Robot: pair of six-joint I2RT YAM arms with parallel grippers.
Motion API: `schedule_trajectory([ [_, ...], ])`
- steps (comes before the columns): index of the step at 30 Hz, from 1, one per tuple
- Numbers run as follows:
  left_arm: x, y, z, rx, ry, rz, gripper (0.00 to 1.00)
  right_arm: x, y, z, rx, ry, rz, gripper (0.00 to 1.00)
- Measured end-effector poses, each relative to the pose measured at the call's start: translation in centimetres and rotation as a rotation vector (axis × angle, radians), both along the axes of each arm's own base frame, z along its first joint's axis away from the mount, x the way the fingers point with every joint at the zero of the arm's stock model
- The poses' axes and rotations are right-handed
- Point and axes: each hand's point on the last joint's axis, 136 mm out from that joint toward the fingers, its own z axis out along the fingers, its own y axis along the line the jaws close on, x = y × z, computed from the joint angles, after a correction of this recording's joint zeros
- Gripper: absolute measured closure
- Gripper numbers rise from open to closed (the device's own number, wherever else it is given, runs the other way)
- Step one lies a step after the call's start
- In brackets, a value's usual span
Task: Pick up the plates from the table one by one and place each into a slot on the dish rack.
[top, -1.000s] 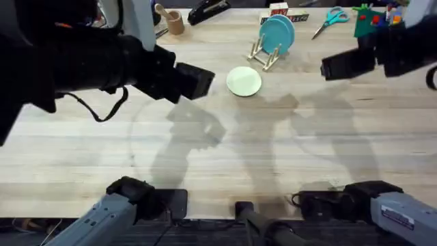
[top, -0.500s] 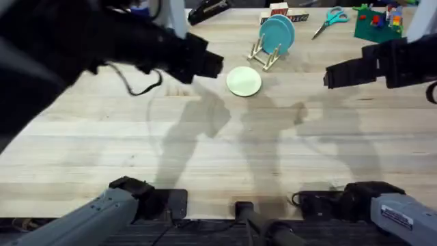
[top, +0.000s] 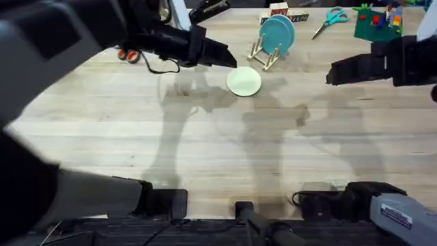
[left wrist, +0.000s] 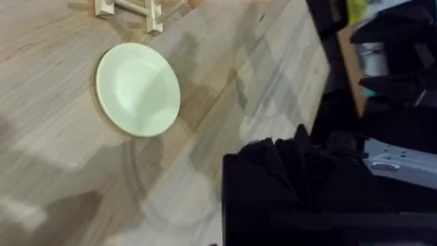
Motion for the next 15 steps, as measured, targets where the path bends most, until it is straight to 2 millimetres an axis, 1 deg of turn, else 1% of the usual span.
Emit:
schedule_trajectory([
  [7,2.7,-1.1,-1.6,-0.073,0.032,-0.034,0.962,0.0,0.0,0.0,0.002,0.000,0.001,0.006],
  [11,3.5,-1.3,-2.3,-0.084,0.049,-0.038,0.962,0.0,0.1,0.0,0.003,0.000,0.002,0.006],
  [15,3.9,-1.4,-3.6,-0.086,0.070,-0.039,0.962,0.0,0.1,0.0,0.003,0.000,0.001,0.005],
])
